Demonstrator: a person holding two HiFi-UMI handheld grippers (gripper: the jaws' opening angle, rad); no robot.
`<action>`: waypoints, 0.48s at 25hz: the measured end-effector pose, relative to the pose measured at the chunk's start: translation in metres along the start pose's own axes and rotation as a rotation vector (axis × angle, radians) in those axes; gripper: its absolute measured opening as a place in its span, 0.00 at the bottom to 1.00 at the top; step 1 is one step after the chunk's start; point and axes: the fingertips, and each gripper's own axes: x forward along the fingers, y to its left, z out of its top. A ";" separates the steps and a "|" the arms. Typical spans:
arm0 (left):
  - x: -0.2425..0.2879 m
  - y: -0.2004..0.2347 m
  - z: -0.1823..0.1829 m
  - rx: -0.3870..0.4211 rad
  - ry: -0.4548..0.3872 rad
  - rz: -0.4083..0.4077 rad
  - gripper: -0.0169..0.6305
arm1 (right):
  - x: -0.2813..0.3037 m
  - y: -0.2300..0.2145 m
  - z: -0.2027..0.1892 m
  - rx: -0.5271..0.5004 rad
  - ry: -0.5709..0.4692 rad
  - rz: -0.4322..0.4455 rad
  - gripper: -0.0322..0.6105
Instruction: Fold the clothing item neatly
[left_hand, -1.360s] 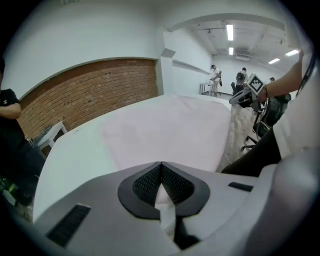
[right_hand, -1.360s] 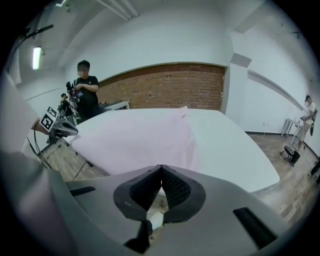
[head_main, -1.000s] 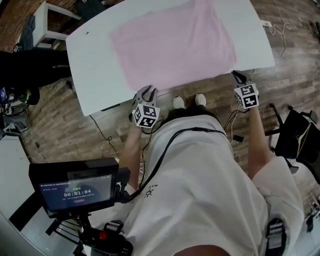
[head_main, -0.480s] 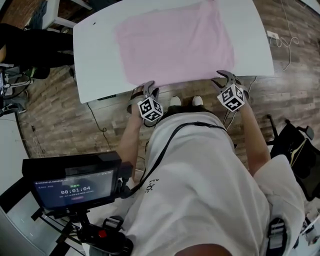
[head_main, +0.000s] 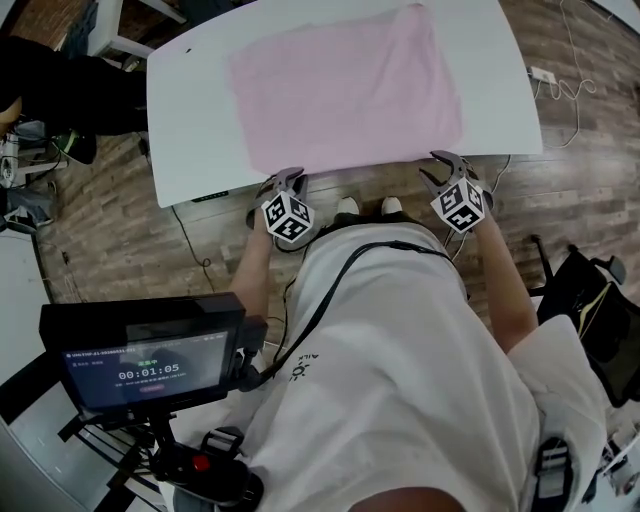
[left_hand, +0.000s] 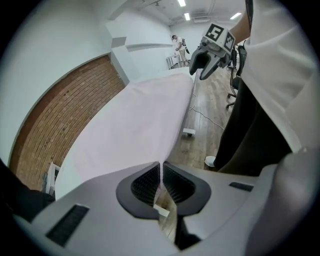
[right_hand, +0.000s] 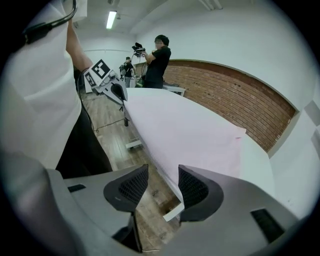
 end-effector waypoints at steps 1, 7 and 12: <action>-0.005 0.001 -0.002 -0.002 -0.005 0.001 0.06 | 0.001 0.006 0.001 -0.032 0.014 -0.008 0.32; -0.010 0.005 0.002 -0.023 -0.036 0.002 0.06 | 0.023 0.034 0.004 -0.169 0.042 -0.001 0.32; -0.021 0.003 0.010 -0.097 -0.071 0.017 0.06 | 0.025 0.041 0.011 -0.149 0.007 -0.036 0.40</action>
